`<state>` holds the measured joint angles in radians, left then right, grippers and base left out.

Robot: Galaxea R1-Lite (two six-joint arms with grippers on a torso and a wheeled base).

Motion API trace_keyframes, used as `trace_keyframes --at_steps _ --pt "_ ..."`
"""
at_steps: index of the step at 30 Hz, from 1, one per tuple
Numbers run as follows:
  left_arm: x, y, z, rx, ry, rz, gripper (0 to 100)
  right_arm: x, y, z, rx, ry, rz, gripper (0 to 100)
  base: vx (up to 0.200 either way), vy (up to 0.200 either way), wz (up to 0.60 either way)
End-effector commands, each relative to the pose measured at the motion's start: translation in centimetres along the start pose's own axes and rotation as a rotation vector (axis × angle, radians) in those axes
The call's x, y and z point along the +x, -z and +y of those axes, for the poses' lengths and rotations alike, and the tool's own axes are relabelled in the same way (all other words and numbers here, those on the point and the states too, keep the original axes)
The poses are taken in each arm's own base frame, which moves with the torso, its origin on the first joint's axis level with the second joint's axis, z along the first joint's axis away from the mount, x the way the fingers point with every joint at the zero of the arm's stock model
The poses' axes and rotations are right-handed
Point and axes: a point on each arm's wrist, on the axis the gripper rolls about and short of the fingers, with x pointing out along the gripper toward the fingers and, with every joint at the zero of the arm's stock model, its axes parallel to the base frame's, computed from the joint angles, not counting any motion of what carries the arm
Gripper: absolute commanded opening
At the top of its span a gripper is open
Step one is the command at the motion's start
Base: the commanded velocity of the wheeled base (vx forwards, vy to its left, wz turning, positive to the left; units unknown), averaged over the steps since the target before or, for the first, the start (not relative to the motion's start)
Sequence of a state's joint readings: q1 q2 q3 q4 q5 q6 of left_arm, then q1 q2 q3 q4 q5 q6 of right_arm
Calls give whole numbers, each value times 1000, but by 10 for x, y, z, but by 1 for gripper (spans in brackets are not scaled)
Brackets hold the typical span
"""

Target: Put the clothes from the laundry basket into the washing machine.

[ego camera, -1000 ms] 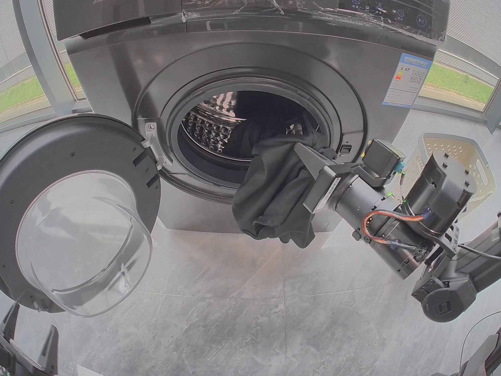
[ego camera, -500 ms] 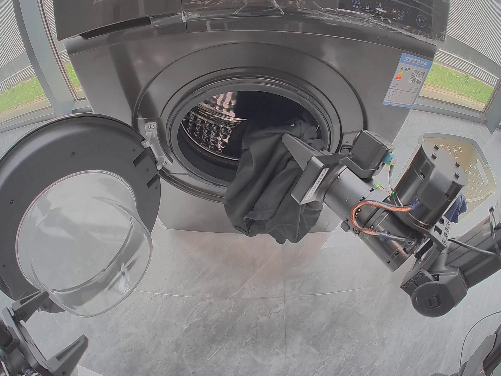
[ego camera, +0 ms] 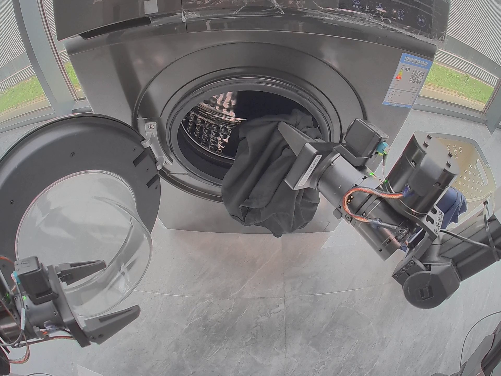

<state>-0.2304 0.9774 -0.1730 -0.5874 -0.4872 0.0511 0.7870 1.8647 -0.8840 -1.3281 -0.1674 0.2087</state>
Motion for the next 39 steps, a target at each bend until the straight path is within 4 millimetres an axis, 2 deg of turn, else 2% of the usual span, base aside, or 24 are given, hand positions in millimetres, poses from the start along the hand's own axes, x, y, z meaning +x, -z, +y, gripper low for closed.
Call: trace_keyframes --at_steps 1,6,14,21,28,39 --pt "71 2 16 -32 51 121 100 3 8 -1 -2 7 13 0 0 0 0" --pt "108 7 21 -20 85 119 100 3 5 0 -4 5 8 0 0 0 0" --pt "148 24 23 -19 131 149 100 2 4 3 -6 0 6 0 0 0 0" --pt "183 31 31 -8 134 113 100 2 5 3 -7 -1 8 0 0 0 0" --pt "209 37 39 4 130 51 100 3 7 3 -7 0 11 0 0 0 0" --pt "241 30 46 19 133 -41 100 3 7 3 -6 -3 5 0 0 0 0"
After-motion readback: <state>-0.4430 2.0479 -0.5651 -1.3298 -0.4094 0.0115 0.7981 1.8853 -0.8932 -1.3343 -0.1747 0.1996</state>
